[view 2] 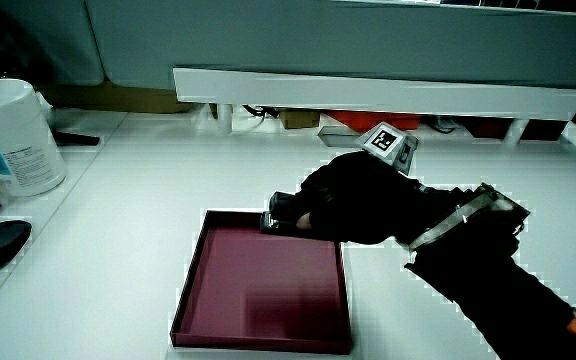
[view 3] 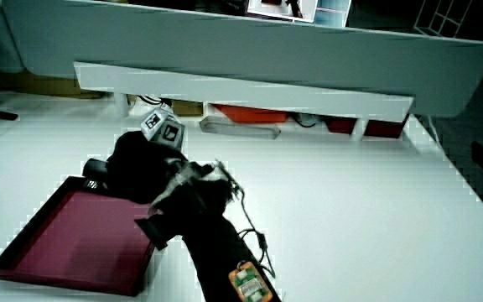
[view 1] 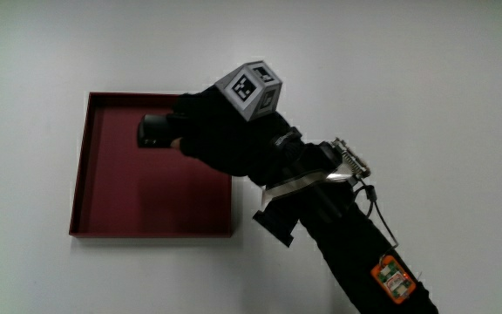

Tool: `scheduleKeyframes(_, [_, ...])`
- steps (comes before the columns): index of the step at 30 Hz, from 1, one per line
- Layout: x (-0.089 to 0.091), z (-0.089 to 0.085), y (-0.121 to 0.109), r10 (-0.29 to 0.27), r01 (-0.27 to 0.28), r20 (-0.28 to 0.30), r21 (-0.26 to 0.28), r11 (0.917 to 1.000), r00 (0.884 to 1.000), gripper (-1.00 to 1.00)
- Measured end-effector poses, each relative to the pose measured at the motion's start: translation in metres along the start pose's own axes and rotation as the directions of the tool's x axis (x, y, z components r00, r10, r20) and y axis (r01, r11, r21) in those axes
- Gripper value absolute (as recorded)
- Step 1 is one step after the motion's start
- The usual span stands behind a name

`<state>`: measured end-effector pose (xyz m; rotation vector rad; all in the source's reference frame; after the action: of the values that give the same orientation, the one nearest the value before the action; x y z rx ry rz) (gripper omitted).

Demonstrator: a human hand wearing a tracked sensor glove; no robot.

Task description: Place stapper into plate

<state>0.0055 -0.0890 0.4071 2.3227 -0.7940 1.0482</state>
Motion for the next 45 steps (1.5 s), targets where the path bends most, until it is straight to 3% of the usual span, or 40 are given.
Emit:
scheduleKeyframes(1, [-0.006,-0.002,0.000,0.018,-0.018,-0.024,-0.002,0.9998,1.000,0.00])
scheduleKeyframes(3, [-0.011,-0.009,0.001,0.003,-0.003,-0.023,-0.011,0.9999,1.000,0.00])
scheduleKeyframes(6, [-0.010,-0.024,0.006,0.005,-0.006,-0.011,-0.051,0.9987,1.000,0.00])
scheduleKeyframes(7, [-0.011,-0.028,0.007,0.017,-0.020,-0.038,-0.074,0.9971,0.999,0.00])
scheduleKeyframes(10, [-0.008,-0.042,0.009,0.010,-0.011,-0.015,-0.091,0.9958,1.000,0.00])
scheduleKeyframes(13, [-0.005,-0.057,0.012,-0.006,0.003,-0.021,-0.135,0.9908,1.000,0.00])
scheduleKeyframes(14, [-0.006,-0.060,0.012,0.011,-0.019,-0.058,-0.153,0.9881,0.998,0.00])
scheduleKeyframes(15, [-0.002,-0.066,0.013,-0.019,0.014,-0.030,-0.158,0.9873,0.999,0.00])
scheduleKeyframes(17, [0.004,-0.077,0.015,-0.010,0.004,-0.030,-0.201,0.9796,1.000,0.00])
scheduleKeyframes(18, [0.006,-0.080,0.015,-0.023,0.022,-0.007,-0.195,0.9806,1.000,0.00])
scheduleKeyframes(22, [0.014,-0.091,0.016,-0.046,0.040,-0.023,-0.224,0.9738,0.999,0.00])
scheduleKeyframes(27, [0.019,-0.096,0.016,-0.054,0.049,-0.017,-0.238,0.9701,0.998,0.00])
scheduleKeyframes(31, [0.019,-0.096,0.016,-0.054,0.048,-0.017,-0.231,0.9717,0.998,0.00])
scheduleKeyframes(32, [0.019,-0.096,0.016,-0.053,0.043,-0.037,-0.240,0.9698,0.998,-0.06])
scheduleKeyframes(35, [0.020,-0.097,0.014,-0.058,0.053,-0.015,-0.231,0.9716,0.998,-0.22])
scheduleKeyframes(36, [0.020,-0.098,0.014,-0.070,0.064,-0.017,-0.244,0.9676,0.997,-0.28])
scheduleKeyframes(37, [0.020,-0.098,0.013,-0.070,0.065,-0.012,-0.240,0.9686,0.997,-0.33])
scheduleKeyframes(38, [0.022,-0.100,0.013,-0.071,0.061,-0.026,-0.266,0.9621,0.997,-0.39])
scheduleKeyframes(40, [0.025,-0.101,0.012,-0.082,0.070,-0.034,-0.267,0.9611,0.996,-0.50])
scheduleKeyframes(41, [0.022,-0.098,0.010,-0.079,0.066,-0.038,-0.267,0.9613,0.996,-0.56])
scheduleKeyframes(44, [0.024,-0.088,0.006,-0.087,0.072,-0.036,-0.311,0.9476,0.996,-0.72])
scheduleKeyframes(45, [0.021,-0.082,0.004,-0.085,0.072,-0.029,-0.305,0.9497,0.996,-0.78])
